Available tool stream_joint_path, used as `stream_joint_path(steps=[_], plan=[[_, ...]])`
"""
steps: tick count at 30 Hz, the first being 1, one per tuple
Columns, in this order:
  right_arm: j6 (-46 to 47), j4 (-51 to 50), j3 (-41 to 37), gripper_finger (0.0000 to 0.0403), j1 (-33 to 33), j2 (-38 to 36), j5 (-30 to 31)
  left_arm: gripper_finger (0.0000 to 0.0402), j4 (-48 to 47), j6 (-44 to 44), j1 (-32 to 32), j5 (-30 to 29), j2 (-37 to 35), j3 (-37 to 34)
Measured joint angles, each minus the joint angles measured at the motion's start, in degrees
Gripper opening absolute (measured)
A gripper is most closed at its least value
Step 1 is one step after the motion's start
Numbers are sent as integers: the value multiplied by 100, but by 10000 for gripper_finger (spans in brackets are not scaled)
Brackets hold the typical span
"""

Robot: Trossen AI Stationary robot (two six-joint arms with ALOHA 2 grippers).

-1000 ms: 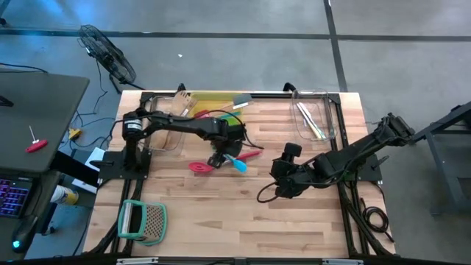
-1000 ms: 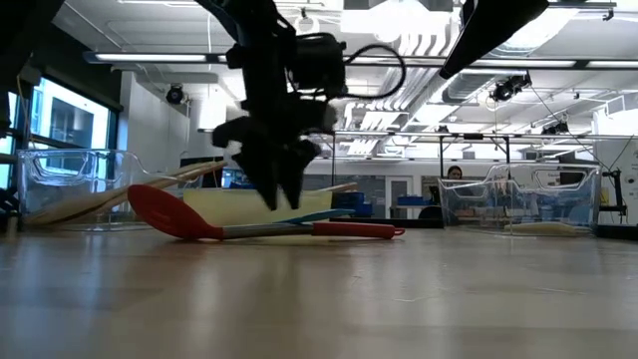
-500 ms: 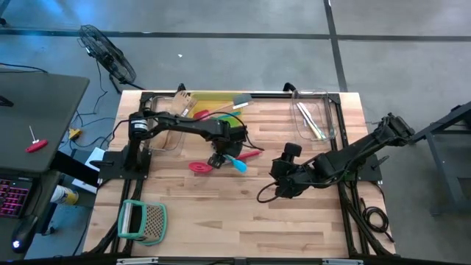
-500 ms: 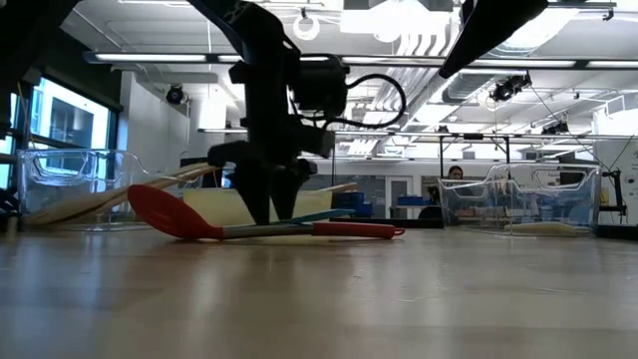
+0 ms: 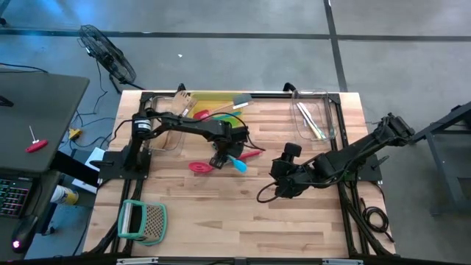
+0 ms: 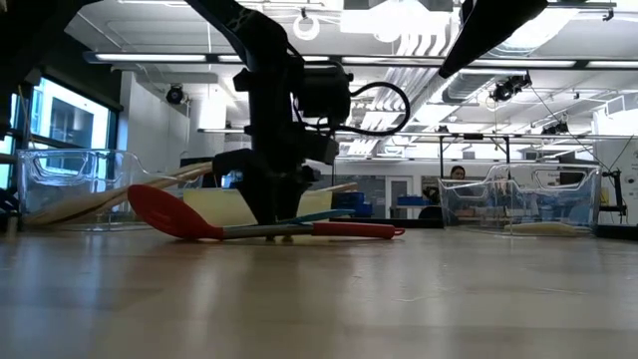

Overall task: Pick & Place Kitchen Items
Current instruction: Put the blue spatula into the yellow bin

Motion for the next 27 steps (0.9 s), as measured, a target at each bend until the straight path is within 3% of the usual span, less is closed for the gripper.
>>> stream_joint_path(steps=[9,17,27], plan=[[0,15,0,219,0,0,39,18,94,0,0,-82,14,-3],[-2,35,0,219,0,0,42,10,-76,-231,-15,-482,21,18],[-2,33,0,219,0,0,44,10,-1504,-558,-43,-820,71,1063]])
